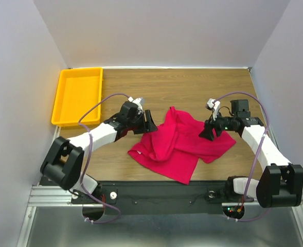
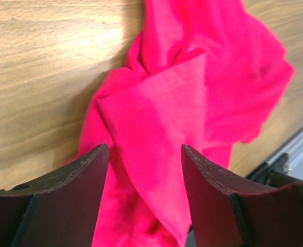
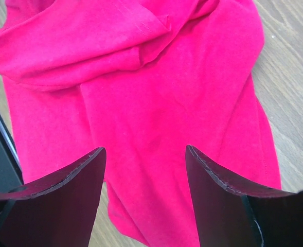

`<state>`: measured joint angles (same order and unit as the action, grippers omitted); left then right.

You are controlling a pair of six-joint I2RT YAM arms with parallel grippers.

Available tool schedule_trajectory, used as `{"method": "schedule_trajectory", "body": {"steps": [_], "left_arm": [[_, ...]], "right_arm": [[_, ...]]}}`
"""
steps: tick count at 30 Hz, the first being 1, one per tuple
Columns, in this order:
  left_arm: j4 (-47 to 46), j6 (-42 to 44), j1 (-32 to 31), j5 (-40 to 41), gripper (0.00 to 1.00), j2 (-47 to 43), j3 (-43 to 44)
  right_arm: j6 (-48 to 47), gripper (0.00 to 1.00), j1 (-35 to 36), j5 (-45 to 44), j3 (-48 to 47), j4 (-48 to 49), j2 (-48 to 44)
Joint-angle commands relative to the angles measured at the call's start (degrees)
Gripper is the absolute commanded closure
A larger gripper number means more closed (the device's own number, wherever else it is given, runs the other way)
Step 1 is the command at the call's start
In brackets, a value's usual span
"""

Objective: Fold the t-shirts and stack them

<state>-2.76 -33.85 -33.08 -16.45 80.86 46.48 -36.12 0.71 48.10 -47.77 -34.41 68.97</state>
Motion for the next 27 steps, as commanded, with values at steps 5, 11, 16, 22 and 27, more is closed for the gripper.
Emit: {"method": "schedule_trajectory", "body": {"steps": [5, 11, 16, 22, 27], "left_arm": [[-1.90, 4.05, 1.44, 0.45, 0.36, 6.85, 6.78], [-2.51, 4.93, 1.88, -1.30, 0.40, 10.19, 7.31], [-3.47, 4.84, 1.88, -2.71, 0.42, 11.69, 7.84], [-4.62, 4.93, 1.97, -4.64, 0.47, 14.32, 8.45], [-5.23, 5.10, 1.97, -5.61, 0.57, 15.38, 9.51]], "right_arm": [[0.96, 0.31, -1.76, -0.20, 1.01, 2.95, -1.21], [1.14, 0.31, -2.12, -0.11, 1.01, 3.12, -1.03], [1.14, 0.31, -2.29, -0.02, 1.01, 3.21, -1.12], [1.23, 0.31, -2.56, -0.02, 1.01, 3.21, -0.94], [1.23, 0.31, -2.64, -0.02, 1.19, 3.21, -0.85]]}}
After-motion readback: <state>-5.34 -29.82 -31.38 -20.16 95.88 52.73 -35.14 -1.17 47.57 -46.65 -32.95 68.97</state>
